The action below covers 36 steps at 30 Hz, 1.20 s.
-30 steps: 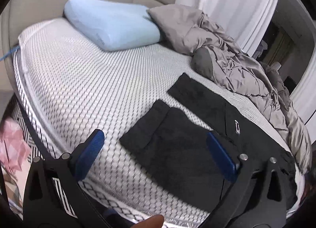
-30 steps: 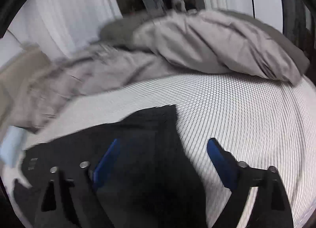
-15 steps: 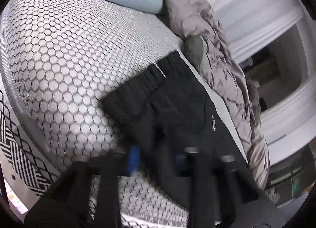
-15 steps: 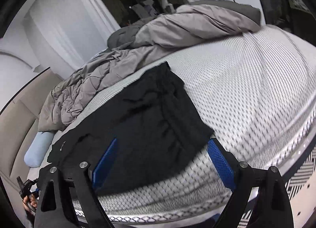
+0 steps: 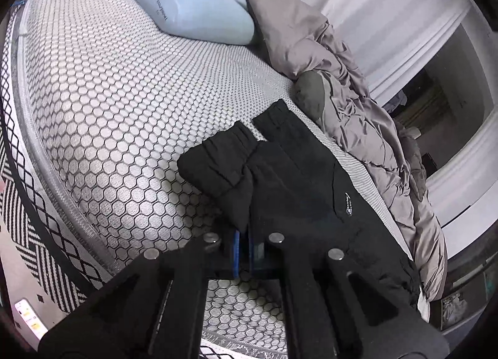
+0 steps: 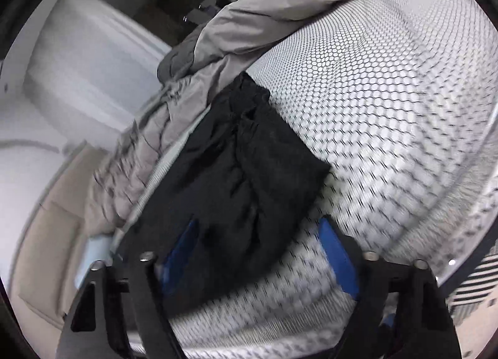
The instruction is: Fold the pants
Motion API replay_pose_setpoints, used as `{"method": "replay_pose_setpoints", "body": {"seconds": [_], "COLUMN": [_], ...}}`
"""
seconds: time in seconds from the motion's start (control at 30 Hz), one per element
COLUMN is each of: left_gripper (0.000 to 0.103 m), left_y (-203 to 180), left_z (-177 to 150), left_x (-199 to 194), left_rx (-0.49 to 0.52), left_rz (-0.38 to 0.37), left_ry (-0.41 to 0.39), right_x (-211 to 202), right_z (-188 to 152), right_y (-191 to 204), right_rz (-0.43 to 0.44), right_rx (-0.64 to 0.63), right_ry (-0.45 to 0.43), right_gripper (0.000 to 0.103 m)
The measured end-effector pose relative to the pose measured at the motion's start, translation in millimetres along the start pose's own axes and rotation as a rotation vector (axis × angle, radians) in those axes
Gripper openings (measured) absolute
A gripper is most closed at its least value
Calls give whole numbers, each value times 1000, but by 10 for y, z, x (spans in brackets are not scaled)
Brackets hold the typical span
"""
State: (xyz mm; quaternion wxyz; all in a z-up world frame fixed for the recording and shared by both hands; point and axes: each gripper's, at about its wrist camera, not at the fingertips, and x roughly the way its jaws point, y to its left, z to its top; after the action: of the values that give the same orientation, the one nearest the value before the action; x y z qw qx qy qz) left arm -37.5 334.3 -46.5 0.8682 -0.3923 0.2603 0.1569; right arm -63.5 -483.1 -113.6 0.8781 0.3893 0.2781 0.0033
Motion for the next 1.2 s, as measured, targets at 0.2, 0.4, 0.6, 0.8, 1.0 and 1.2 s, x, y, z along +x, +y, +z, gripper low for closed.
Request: {"method": "replay_pose_setpoints", "body": {"seconds": [0.2, 0.4, 0.6, 0.8, 1.0, 1.2], "left_gripper": [1, 1, 1, 1, 1, 66], "left_y": [41, -38, -475, -1160, -1784, -1859], "left_z": [-95, 4, 428, 1019, 1449, 1625], "left_x": [-106, -191, -154, 457, 1565, 2449], "left_rx": [61, 39, 55, 97, 173, 153], "left_rz": [9, -25, -45, -20, 103, 238], "left_ry": [22, -6, -54, -39, 22, 75], "right_x": [-286, -400, -470, -127, 752, 1683], "right_z": [-102, -68, 307, 902, 1690, 2224], "right_y": [-178, -48, 528, 1021, 1437, 1547], "right_rz": [7, 28, 14, -23, -87, -312], "right_rx": [19, -5, -120, -158, -155, -151], "right_ry": [-16, -67, -171, -226, -164, -152], "right_gripper": [12, 12, 12, 12, 13, 46]}}
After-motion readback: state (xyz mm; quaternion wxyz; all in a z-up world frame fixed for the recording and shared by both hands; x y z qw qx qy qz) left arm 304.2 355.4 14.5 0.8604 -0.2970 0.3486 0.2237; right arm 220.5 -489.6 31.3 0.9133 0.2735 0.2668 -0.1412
